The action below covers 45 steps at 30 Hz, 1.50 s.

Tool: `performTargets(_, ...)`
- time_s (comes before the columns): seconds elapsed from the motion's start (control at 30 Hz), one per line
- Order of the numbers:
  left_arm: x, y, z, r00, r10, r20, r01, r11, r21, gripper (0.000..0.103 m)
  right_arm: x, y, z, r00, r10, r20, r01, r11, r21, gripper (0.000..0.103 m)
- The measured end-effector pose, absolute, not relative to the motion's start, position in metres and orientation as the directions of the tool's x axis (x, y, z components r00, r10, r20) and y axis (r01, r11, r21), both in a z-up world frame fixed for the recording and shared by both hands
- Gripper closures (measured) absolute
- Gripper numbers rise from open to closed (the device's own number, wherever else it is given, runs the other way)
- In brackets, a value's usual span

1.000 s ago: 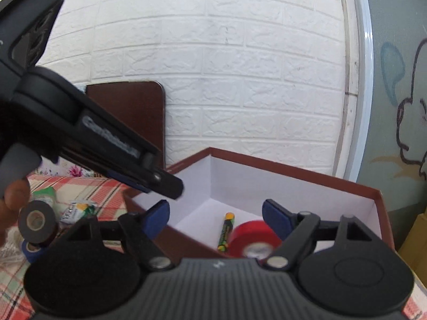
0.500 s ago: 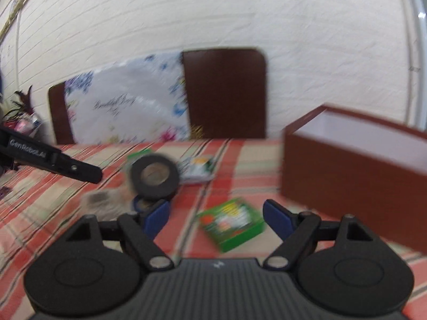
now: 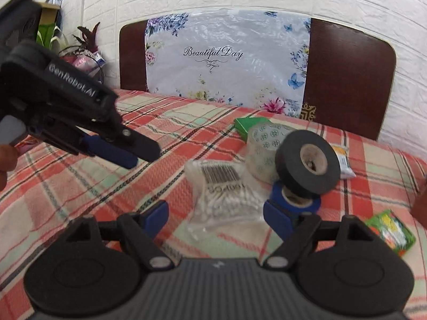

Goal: Organize objects
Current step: 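Grasp the bag of cotton swabs with the right gripper, then carry the cotton swab bag into the brown box and release it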

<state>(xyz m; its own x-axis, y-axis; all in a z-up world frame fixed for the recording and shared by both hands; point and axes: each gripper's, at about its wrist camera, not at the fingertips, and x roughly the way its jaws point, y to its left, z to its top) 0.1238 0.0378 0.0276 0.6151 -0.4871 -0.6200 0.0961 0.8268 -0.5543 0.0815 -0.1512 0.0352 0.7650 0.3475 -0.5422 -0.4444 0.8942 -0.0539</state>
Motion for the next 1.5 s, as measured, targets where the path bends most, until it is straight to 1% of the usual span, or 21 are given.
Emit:
performTargets(0.07,0.134,0.030,0.022,0.599,-0.514,-0.614,0.100,0.809,-0.580,0.051,0.094,-0.151,0.034,0.756,0.346,-0.556,-0.451,0.891,-0.060,0.019)
performTargets(0.1,0.141,0.029,0.018,0.593,-0.521,-0.614,0.092,0.801,-0.591,0.047,0.101,-0.151,0.032,0.747,0.351,-0.565,-0.459,0.886,-0.057,0.017)
performTargets(0.13,0.147,0.027,0.015,0.588,-0.524,-0.616,0.077,0.795,-0.602,0.045,0.108,-0.152,0.031,0.733,0.360,-0.577,-0.471,0.881,-0.048,0.017)
performTargets(0.2,0.157,0.023,0.005,0.564,-0.540,-0.625,0.056,0.780,-0.623,0.045,0.125,-0.152,0.024,0.678,0.388,-0.624,-0.498,0.867,-0.003,0.015)
performTargets(0.23,0.162,0.021,-0.002,0.549,-0.543,-0.636,0.039,0.776,-0.629,0.049,0.131,-0.152,0.020,0.658,0.401,-0.638,-0.501,0.865,0.026,0.015)
performTargets(0.27,0.164,0.021,-0.007,0.555,-0.547,-0.626,0.040,0.770,-0.637,0.051,0.132,-0.152,0.021,0.655,0.409,-0.636,-0.504,0.863,0.037,0.016)
performTargets(0.3,0.163,0.023,-0.008,0.568,-0.544,-0.617,0.044,0.769,-0.638,0.058,0.133,-0.150,0.021,0.649,0.410,-0.641,-0.510,0.859,0.033,0.022)
performTargets(0.33,0.162,0.024,-0.009,0.571,-0.540,-0.618,0.043,0.771,-0.635,0.063,0.132,-0.149,0.021,0.651,0.410,-0.639,-0.509,0.860,0.032,0.024)
performTargets(0.4,0.158,0.029,-0.011,0.571,-0.559,-0.602,0.037,0.749,-0.661,0.068,0.129,-0.152,0.022,0.662,0.403,-0.632,-0.488,0.872,0.045,0.037)
performTargets(0.43,0.155,0.030,-0.012,0.562,-0.574,-0.595,0.033,0.735,-0.677,0.071,0.125,-0.153,0.022,0.668,0.400,-0.627,-0.473,0.879,0.058,0.040)
performTargets(0.47,0.150,0.030,-0.012,0.560,-0.579,-0.593,0.026,0.727,-0.686,0.071,0.121,-0.154,0.023,0.671,0.398,-0.626,-0.462,0.884,0.067,0.043)
performTargets(0.6,0.122,0.020,-0.003,0.555,-0.590,-0.586,0.052,0.728,-0.684,0.075,0.084,-0.148,0.026,0.691,0.394,-0.605,-0.445,0.893,0.073,0.048)
performTargets(0.73,0.106,-0.004,0.015,0.531,-0.625,-0.573,0.128,0.727,-0.675,0.076,0.051,-0.164,0.034,0.734,0.388,-0.558,-0.393,0.912,0.117,0.050)
performTargets(0.83,0.106,-0.041,0.039,0.534,-0.634,-0.559,0.229,0.745,-0.627,0.076,0.039,-0.187,0.047,0.792,0.350,-0.500,-0.328,0.935,0.134,0.051)
performTargets(1.07,0.130,-0.164,0.108,0.511,-0.687,-0.517,0.493,0.726,-0.479,0.076,0.042,-0.274,0.089,0.934,0.151,-0.323,-0.119,0.986,0.115,0.052)
performTargets(1.23,0.147,-0.258,0.133,0.489,-0.730,-0.478,0.624,0.675,-0.393,0.076,0.051,-0.349,0.116,0.973,-0.016,-0.228,0.044,0.992,0.119,0.052)
performTargets(1.37,0.154,-0.316,0.137,0.473,-0.746,-0.468,0.687,0.645,-0.335,0.076,0.061,-0.396,0.122,0.973,-0.112,-0.199,0.140,0.982,0.129,0.053)
performTargets(1.5,0.159,-0.348,0.126,0.469,-0.746,-0.472,0.713,0.635,-0.296,0.075,0.074,-0.423,0.117,0.962,-0.186,-0.200,0.209,0.973,0.102,0.054)
